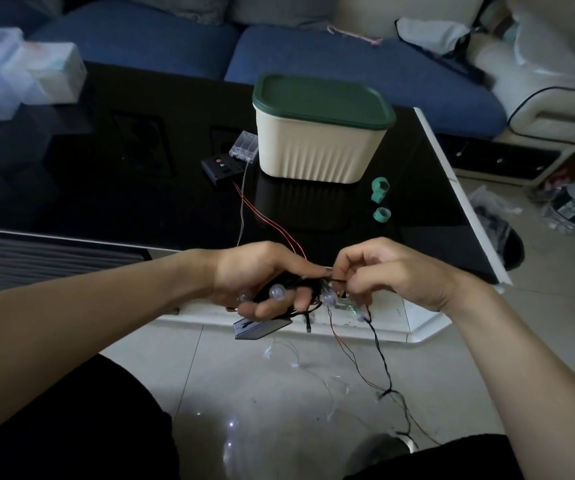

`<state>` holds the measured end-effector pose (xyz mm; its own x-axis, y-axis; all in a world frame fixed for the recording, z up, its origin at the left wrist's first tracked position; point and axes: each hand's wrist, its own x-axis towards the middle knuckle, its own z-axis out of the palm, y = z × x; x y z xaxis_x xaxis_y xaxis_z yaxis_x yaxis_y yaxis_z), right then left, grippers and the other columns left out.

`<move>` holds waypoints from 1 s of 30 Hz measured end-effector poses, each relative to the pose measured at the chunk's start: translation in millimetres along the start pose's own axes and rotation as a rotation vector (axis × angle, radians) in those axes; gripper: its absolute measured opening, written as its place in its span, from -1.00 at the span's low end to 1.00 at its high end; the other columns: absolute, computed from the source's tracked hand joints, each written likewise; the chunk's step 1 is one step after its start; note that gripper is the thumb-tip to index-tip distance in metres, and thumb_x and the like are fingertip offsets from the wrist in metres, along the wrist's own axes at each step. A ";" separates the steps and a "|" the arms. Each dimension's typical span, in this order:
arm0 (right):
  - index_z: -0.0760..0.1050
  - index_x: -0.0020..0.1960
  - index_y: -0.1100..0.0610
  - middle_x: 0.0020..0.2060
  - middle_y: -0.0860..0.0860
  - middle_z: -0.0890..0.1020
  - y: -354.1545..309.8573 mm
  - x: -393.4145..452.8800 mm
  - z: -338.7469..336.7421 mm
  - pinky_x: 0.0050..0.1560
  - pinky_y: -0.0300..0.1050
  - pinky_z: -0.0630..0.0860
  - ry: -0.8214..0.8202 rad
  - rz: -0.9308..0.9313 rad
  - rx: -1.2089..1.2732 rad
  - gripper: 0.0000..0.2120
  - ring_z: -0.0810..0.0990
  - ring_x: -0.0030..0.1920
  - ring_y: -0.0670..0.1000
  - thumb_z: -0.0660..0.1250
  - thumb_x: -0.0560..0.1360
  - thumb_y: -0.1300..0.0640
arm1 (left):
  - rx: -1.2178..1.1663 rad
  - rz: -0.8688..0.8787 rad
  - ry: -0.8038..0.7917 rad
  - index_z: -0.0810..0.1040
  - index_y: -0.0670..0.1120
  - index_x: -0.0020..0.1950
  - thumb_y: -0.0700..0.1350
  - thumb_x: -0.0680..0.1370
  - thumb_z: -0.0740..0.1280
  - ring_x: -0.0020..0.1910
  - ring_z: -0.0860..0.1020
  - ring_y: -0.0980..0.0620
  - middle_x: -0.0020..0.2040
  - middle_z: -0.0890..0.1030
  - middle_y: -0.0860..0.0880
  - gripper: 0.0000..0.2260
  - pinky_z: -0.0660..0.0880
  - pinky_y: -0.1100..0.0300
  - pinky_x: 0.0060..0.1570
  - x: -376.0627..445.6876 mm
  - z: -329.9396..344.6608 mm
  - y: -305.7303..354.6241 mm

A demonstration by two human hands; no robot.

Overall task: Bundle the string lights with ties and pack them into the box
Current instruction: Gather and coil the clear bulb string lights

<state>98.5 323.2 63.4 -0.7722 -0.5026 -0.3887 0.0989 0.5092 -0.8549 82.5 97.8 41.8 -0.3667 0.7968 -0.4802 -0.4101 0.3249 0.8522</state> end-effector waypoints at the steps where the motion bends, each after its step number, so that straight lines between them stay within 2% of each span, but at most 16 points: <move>1: 0.60 -0.18 0.25 -0.32 0.15 0.58 3.5 2.2 -0.8 -0.13 0.03 0.49 0.026 0.032 -0.028 -0.87 0.54 -0.28 0.06 0.36 0.35 0.18 | -0.035 0.018 -0.006 0.50 -0.20 -0.33 0.08 0.53 0.23 -0.73 0.23 0.06 -0.64 0.34 -0.07 -0.61 0.01 0.30 -0.66 -0.8 -2.1 0.1; 3: 0.60 -0.23 0.18 -0.35 0.09 0.64 9.6 6.1 -0.9 0.05 0.14 0.53 0.076 0.110 -0.112 -0.87 0.58 -0.25 0.03 0.45 0.45 0.14 | -0.127 0.043 -0.020 0.48 -0.19 -0.37 0.05 0.52 0.23 -0.74 0.21 0.07 -0.65 0.34 -0.07 -0.62 0.05 0.35 -0.66 -3.1 -4.8 2.0; 4: 0.61 -0.21 0.15 -0.34 0.06 0.68 11.9 7.0 -0.3 0.14 0.14 0.53 0.091 0.149 -0.149 -0.83 0.60 -0.22 0.02 0.47 0.49 0.08 | -0.165 0.051 -0.020 0.47 -0.18 -0.38 0.05 0.52 0.23 -0.74 0.21 0.07 -0.66 0.34 -0.06 -0.62 0.07 0.37 -0.65 -3.8 -5.9 2.8; 6: 0.62 -0.13 0.16 -0.26 0.03 0.73 13.5 6.8 2.7 0.17 0.06 0.54 0.094 0.183 -0.169 -0.75 0.64 -0.17 0.01 0.46 0.51 -0.04 | -0.218 0.078 -0.005 0.45 -0.15 -0.40 0.04 0.54 0.21 -0.73 0.22 0.07 -0.66 0.33 -0.06 -0.62 0.08 0.36 -0.65 -4.2 -6.8 3.3; 8: 0.63 -0.10 0.16 -0.22 0.00 0.75 14.0 6.4 5.2 0.10 -0.03 0.55 0.086 0.191 -0.182 -0.72 0.67 -0.14 -0.03 0.45 0.51 -0.08 | -0.283 0.120 0.026 0.41 -0.11 -0.43 0.03 0.57 0.17 -0.74 0.23 0.08 -0.67 0.33 -0.05 -0.60 0.01 0.29 -0.63 -3.1 -6.2 3.4; 9: 0.63 -0.15 0.12 -0.27 -0.05 0.73 15.5 7.5 6.0 0.01 -0.04 0.55 0.095 0.192 -0.202 -0.74 0.66 -0.19 -0.04 0.46 0.50 -0.08 | -0.323 0.145 0.048 0.38 -0.09 -0.45 0.03 0.58 0.16 -0.74 0.23 0.08 -0.67 0.33 -0.04 -0.59 -0.02 0.24 -0.62 -2.5 -6.1 3.3; 11: 0.55 -0.33 0.03 -0.44 -0.13 0.58 18.3 11.1 9.1 -0.22 -0.03 0.45 0.123 0.204 -0.249 -0.70 0.50 -0.36 -0.06 0.48 0.49 -0.08 | -0.413 0.192 0.096 0.30 -0.04 -0.48 0.02 0.59 0.15 -0.74 0.24 0.07 -0.67 0.32 -0.04 -0.57 -0.06 0.19 -0.59 -1.3 -5.5 4.6; 12: 0.50 -0.37 0.02 -0.47 -0.12 0.50 19.2 13.1 10.9 -0.26 -0.04 0.39 0.135 0.214 -0.267 -0.67 0.42 -0.38 -0.06 0.48 0.49 -0.07 | -0.449 0.206 0.136 0.27 -0.03 -0.49 0.02 0.60 0.14 -0.74 0.24 0.07 -0.66 0.32 -0.04 -0.56 -0.05 0.19 -0.59 -0.8 -5.4 5.7; 13: 0.50 -0.35 0.02 -0.44 -0.07 0.49 19.2 14.7 12.6 -0.24 -0.05 0.38 0.143 0.220 -0.273 -0.68 0.42 -0.35 -0.05 0.47 0.50 -0.06 | -0.469 0.217 0.192 0.24 -0.02 -0.50 0.02 0.61 0.13 -0.73 0.23 0.06 -0.65 0.31 -0.04 -0.54 -0.03 0.21 -0.60 -0.2 -5.9 6.6; 15: 0.55 -0.24 0.08 -0.35 0.04 0.61 18.4 16.4 15.2 -0.14 -0.01 0.45 0.134 0.243 -0.217 -0.74 0.53 -0.25 0.00 0.44 0.54 -0.03 | -0.477 0.244 0.315 0.25 -0.02 -0.51 0.03 0.64 0.09 -0.70 0.24 0.04 -0.62 0.31 -0.04 -0.51 0.04 0.24 -0.61 0.1 -5.6 9.2; 17: 0.55 -0.11 0.16 -0.24 0.04 0.72 18.1 16.4 17.5 0.03 0.09 0.56 0.092 0.281 -0.119 -0.78 0.71 -0.14 0.04 0.38 0.59 0.02 | -0.498 0.279 0.418 0.29 -0.04 -0.44 0.04 0.67 0.07 -0.66 0.29 0.02 -0.56 0.35 -0.05 -0.53 0.17 0.30 -0.65 0.6 -5.0 11.7; 19: 0.54 0.04 0.22 -0.15 0.08 0.74 16.9 17.1 21.0 0.18 0.19 0.59 0.063 0.297 -0.068 -0.82 0.75 -0.14 0.07 0.33 0.63 0.09 | -0.543 0.306 0.489 0.30 -0.05 -0.36 0.05 0.68 0.07 -0.63 0.35 0.00 -0.51 0.41 -0.06 -0.58 0.25 0.34 -0.66 1.3 -5.5 12.2; 22: 0.54 0.10 0.24 -0.15 0.15 0.71 13.3 20.3 28.2 0.11 0.15 0.62 0.088 0.300 -0.058 -0.81 0.71 -0.23 0.06 0.32 0.64 0.10 | -0.565 0.355 0.545 0.41 -0.06 -0.35 0.05 0.69 0.05 -0.56 0.44 0.01 -0.44 0.50 -0.07 -0.55 0.34 0.27 -0.55 2.3 -6.5 11.7; 26: 0.59 -0.03 0.17 -0.16 0.02 0.75 14.8 25.6 36.7 0.14 0.06 0.60 0.100 0.325 -0.265 -0.70 0.73 -0.11 0.00 0.26 0.65 -0.05 | -0.598 0.410 0.600 0.42 -0.08 -0.27 0.03 0.71 0.01 -0.49 0.51 0.02 -0.40 0.55 -0.07 -0.58 0.39 0.25 -0.48 1.2 -7.3 15.6; 28: 0.60 -0.02 0.14 -0.12 -0.04 0.73 13.4 25.7 40.4 0.20 0.03 0.58 0.048 0.338 -0.369 -0.73 0.70 -0.03 -0.04 0.20 0.68 0.03 | -0.625 0.453 0.615 0.43 -0.11 -0.21 0.03 0.71 -0.02 -0.44 0.56 0.01 -0.36 0.58 -0.08 -0.59 0.43 0.25 -0.42 0.5 -9.5 17.4; 30: 0.61 0.12 0.17 -0.09 -0.11 0.66 8.6 23.2 46.1 0.17 -0.07 0.55 -0.015 0.314 -0.472 -0.77 0.67 0.02 -0.05 0.17 0.67 0.19 | -0.646 0.489 0.612 0.44 -0.13 -0.17 0.04 0.70 -0.04 -0.28 0.65 -0.05 -0.25 0.64 -0.15 -0.58 0.53 0.21 -0.27 0.2 -12.3 17.6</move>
<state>110.3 283.7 31.2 -0.7418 -0.2849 -0.6071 0.0284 0.8911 -0.4529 65.0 97.4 54.1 -0.9055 0.3124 -0.2873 -0.4072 -0.4487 0.7955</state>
